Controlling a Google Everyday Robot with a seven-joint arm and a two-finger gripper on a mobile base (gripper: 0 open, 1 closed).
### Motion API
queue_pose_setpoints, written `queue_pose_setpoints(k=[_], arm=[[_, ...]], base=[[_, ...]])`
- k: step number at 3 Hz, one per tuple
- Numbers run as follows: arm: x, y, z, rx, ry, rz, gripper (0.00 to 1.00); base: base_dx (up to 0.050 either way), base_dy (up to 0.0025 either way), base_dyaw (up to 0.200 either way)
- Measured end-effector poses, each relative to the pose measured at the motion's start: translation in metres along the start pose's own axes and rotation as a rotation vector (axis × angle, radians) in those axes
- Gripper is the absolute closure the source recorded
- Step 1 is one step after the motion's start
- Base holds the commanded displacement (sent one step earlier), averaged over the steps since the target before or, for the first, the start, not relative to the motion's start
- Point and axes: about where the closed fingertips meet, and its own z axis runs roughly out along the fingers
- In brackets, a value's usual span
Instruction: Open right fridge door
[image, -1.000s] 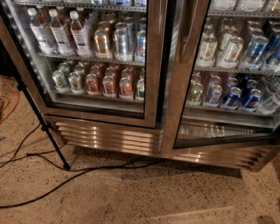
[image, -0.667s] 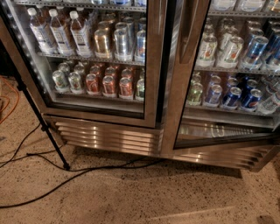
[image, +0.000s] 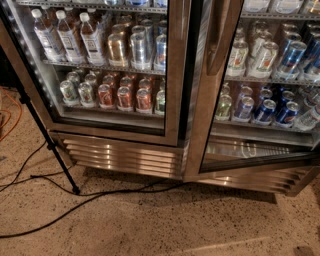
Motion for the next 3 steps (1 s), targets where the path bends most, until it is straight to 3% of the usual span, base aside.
queue_pose_setpoints(k=[3], arm=[[0.0,0.0,0.0,0.0,0.0,0.0,0.0]], base=[[0.0,0.0,0.0]])
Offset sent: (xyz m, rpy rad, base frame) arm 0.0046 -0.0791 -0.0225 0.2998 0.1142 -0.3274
